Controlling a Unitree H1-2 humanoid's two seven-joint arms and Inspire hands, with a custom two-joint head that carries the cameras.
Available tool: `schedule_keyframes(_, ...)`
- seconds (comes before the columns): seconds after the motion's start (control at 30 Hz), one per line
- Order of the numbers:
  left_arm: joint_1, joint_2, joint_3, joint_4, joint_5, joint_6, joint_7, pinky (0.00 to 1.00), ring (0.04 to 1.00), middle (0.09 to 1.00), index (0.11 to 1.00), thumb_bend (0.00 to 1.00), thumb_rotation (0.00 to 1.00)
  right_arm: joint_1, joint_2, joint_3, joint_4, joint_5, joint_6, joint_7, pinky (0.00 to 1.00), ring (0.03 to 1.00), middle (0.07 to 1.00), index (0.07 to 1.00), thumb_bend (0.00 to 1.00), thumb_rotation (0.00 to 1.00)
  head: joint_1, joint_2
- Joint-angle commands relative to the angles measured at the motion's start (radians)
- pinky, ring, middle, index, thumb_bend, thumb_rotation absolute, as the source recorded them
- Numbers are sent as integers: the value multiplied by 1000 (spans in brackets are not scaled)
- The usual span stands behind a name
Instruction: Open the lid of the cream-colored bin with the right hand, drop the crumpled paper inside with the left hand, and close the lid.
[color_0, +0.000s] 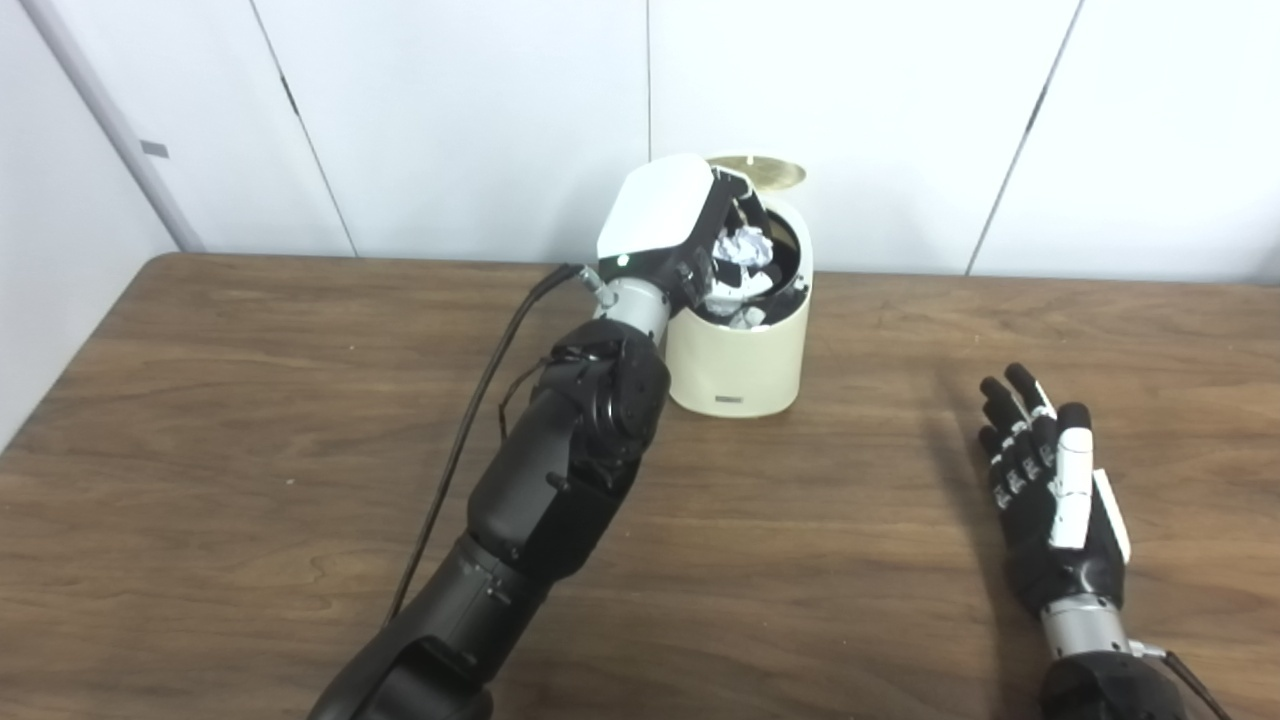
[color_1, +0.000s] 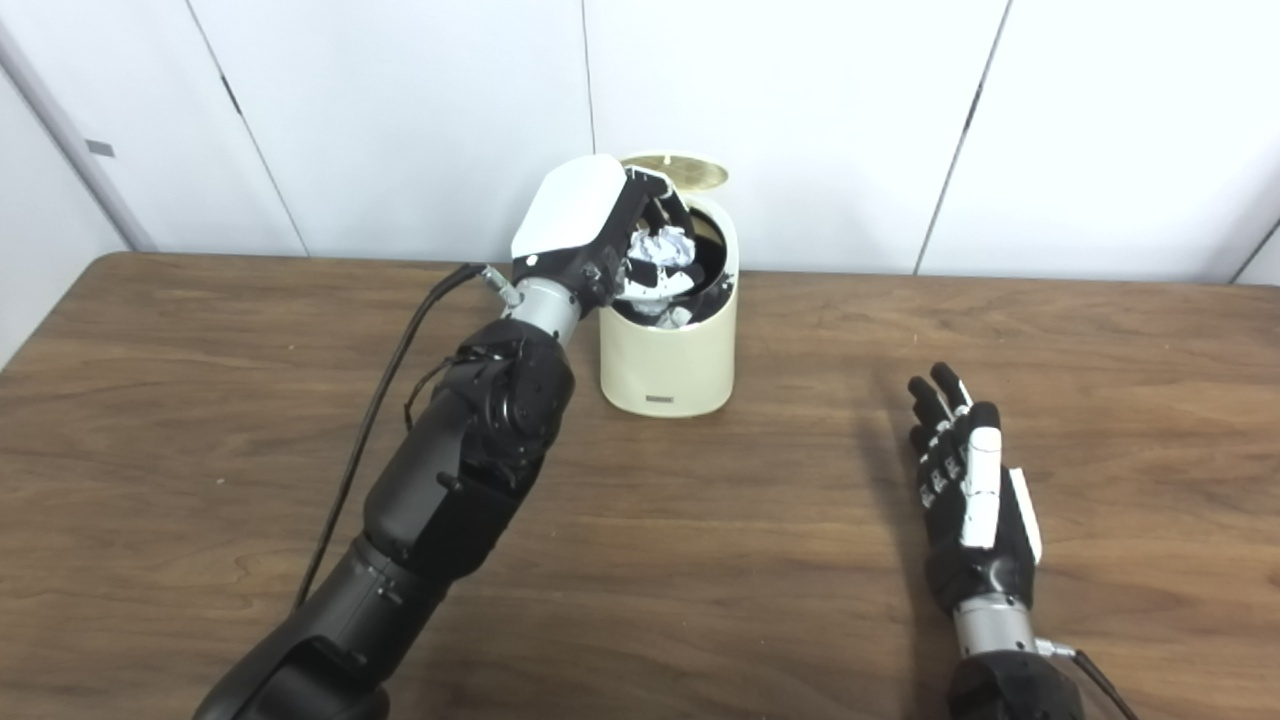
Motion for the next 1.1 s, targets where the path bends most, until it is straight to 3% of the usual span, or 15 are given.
schedule_keyframes(0.0,-59,-6,-6,-7,20,-18,40,288,393,504,523,468,0,17,7,-7,-1,5,28,-11,1000,987,918,933,434,1000,2,2)
schedule_keyframes(0.3,-55,-8,-32,38,22,-61,125,299,399,525,487,469,0,18,-6,-6,-6,-5,32,-7,1000,995,932,956,446,1000,7,-2)
schedule_keyframes(0.57,-56,-13,-41,82,14,-82,177,298,404,532,511,468,0,23,-8,-6,-7,-5,24,-2,1000,994,929,952,454,1000,5,-3)
schedule_keyframes(1.07,-75,-12,-56,154,15,-91,186,304,389,519,513,468,0,25,-13,-20,-15,27,34,5,1000,998,925,942,444,1000,9,-10)
